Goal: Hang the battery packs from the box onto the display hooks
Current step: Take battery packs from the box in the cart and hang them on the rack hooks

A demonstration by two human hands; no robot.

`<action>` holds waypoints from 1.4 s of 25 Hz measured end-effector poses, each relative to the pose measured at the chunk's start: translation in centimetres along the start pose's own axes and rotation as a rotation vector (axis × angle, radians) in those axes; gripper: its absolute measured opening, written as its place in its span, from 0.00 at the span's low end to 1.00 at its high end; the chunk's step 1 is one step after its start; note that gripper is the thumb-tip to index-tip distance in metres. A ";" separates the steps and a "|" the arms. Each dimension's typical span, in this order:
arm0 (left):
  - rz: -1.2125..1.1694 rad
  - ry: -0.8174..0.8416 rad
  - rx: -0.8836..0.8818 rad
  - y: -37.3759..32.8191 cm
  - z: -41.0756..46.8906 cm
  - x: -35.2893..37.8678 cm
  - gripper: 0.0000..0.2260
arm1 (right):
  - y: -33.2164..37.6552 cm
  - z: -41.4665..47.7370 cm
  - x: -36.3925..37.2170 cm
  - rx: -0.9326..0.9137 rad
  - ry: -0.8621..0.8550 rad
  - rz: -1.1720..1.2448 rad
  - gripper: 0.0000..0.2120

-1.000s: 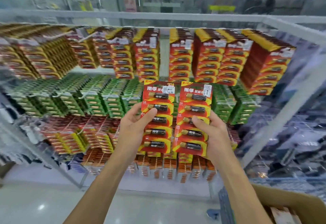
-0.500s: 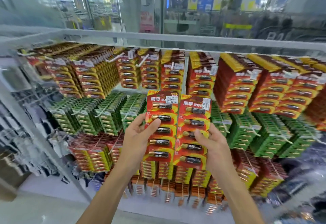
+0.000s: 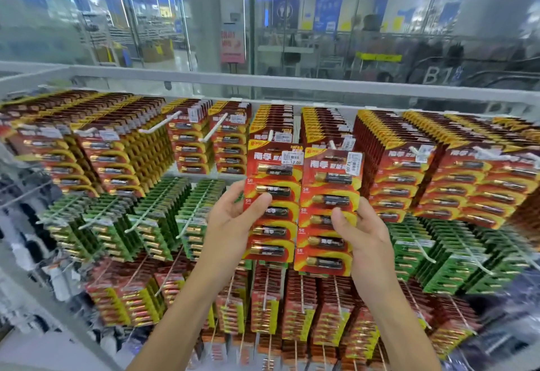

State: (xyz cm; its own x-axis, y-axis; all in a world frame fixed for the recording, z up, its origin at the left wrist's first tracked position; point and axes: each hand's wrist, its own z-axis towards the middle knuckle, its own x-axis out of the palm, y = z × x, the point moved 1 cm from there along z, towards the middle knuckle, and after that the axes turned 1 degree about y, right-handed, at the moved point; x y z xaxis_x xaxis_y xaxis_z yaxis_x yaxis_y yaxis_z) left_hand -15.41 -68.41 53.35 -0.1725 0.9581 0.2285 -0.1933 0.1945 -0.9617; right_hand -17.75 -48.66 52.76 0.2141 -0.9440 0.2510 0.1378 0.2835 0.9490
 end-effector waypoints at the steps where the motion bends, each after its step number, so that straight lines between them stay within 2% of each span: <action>1: -0.007 0.003 0.000 0.1 0.4 0.2 0.14 | 0.4 0.3 -0.1 -0.005 -0.021 0.004 0.14; 4: -0.018 0.004 -0.001 0.7 1.3 0.4 0.14 | -0.2 1.4 -1.2 0.019 -0.017 0.034 0.13; 6: -0.025 0.003 0.006 1.0 1.8 0.3 0.14 | -0.7 1.8 -1.2 0.035 0.003 0.016 0.37; 7: -0.033 -0.002 0.007 1.1 2.0 0.2 0.14 | -1.1 2.0 -1.4 0.039 -0.008 0.006 0.45; 8: -0.041 -0.009 0.008 1.3 2.1 0.0 0.14 | -1.1 2.0 -1.4 0.052 -0.017 -0.010 0.47; 14: -0.031 -0.026 0.040 1.7 2.5 -0.8 0.13 | -0.5 2.2 -0.7 0.011 -0.015 0.053 0.29; 18: -0.012 -0.014 0.055 1.8 2.7 -0.8 0.13 | -1.6 2.6 -0.9 0.036 -0.037 0.014 0.45; 19: -0.013 -0.010 0.056 1.9 2.7 -0.8 0.14 | -1.6 2.6 -0.8 0.041 -0.042 0.006 0.43; 22: -0.016 -0.016 0.062 1.8 2.8 -0.9 0.14 | -1.4 3.0 -0.4 0.027 -0.030 0.025 0.30; 23: -0.019 -0.017 0.062 1.9 2.8 -1.0 0.13 | -1.5 3.0 -0.3 0.031 -0.031 0.036 0.30; 26: -0.038 -0.028 0.051 1.9 3.0 -1.3 0.12 | -1.9 3.2 -0.4 0.036 -0.048 0.064 0.42; 28: -0.017 -0.027 0.048 2.0 3.2 -1.5 0.12 | -2.2 3.2 -0.6 0.039 -0.058 0.052 0.45; 30: -0.014 -0.026 0.024 2.2 3.8 -1.4 0.13 | -2.0 3.3 -0.6 0.030 -0.070 0.050 0.40; 35: 0.007 -0.048 -0.008 2.4 6.2 -0.6 0.16 | -1.7 4.6 -0.7 0.018 -0.087 0.024 0.08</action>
State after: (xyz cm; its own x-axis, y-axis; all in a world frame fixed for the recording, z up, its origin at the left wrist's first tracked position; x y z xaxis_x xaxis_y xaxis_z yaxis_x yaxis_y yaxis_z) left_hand -21.73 -69.79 51.82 -0.2197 0.9485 0.2283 -0.1842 0.1895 -0.9644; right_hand -22.60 -49.25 51.86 0.1322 -0.9482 0.2888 0.1159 0.3041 0.9456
